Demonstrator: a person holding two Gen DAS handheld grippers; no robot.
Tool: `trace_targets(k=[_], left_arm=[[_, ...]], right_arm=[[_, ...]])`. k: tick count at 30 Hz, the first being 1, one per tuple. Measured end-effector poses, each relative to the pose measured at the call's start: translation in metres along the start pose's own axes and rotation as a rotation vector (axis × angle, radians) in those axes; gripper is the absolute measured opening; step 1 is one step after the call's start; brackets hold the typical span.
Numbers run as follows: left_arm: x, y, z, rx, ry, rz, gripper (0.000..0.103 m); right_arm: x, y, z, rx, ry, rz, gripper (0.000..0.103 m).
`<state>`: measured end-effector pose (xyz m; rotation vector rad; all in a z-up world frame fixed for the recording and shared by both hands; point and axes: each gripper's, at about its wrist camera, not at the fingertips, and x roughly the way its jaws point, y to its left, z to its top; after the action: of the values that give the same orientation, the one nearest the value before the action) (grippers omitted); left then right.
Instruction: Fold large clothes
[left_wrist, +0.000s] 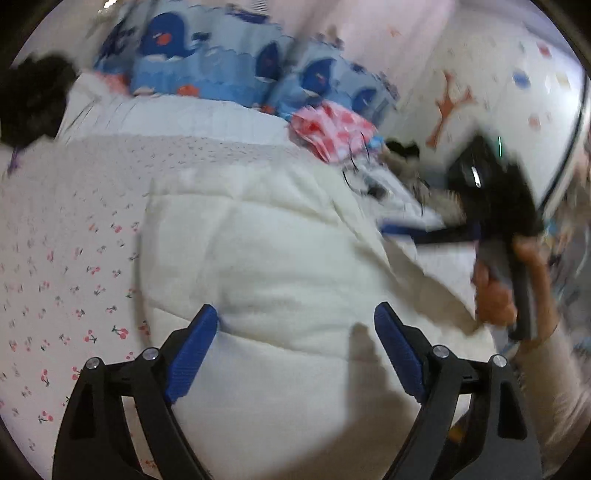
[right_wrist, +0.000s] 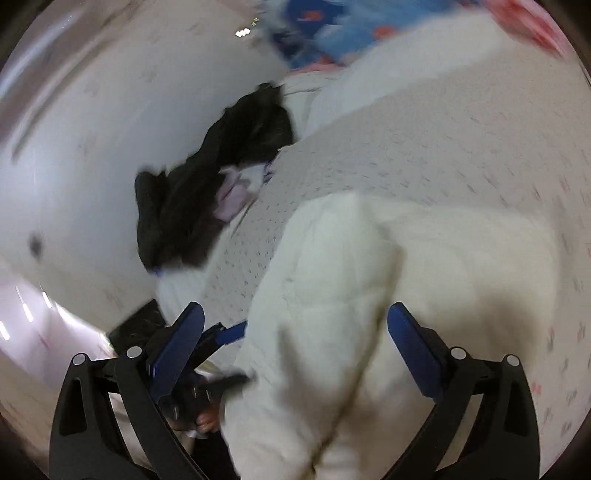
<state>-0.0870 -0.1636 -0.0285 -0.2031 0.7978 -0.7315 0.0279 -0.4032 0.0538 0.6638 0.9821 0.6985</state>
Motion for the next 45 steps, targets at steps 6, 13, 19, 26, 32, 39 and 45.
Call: trace_targets(k=[6,13,19,26,32,39,45], left_arm=[[0.015,0.001,-0.006,-0.006,-0.04,-0.042,0.089],[-0.019,-0.001,0.006,-0.104,-0.145,-0.139,0.092],[0.054,-0.044,0.0,0.063,0.064,-0.056,0.096],[0.068,-0.059,0.0,0.132,0.122,-0.024,0.096],[0.067,-0.069,0.005,0.147,0.129,-0.042,0.096],[0.109,-0.097,0.02,0.155,0.189,0.001,0.096],[0.121,-0.12,-0.005,0.276,0.167,0.031,0.096]], right_arm=[[0.073,0.015,0.003,-0.042,0.292,0.018,0.097],[0.072,0.139,-0.002,-0.376,0.274,0.342,0.097],[0.025,0.056,-0.007,-0.215,0.216,0.136,0.097],[-0.068,-0.073,-0.037,0.139,-0.143,0.086,0.097],[0.041,-0.018,-0.017,0.042,0.065,0.276,0.097],[0.02,0.001,0.002,-0.019,-0.053,0.048,0.097],[0.035,-0.073,-0.052,0.022,-0.095,-0.507,0.097]])
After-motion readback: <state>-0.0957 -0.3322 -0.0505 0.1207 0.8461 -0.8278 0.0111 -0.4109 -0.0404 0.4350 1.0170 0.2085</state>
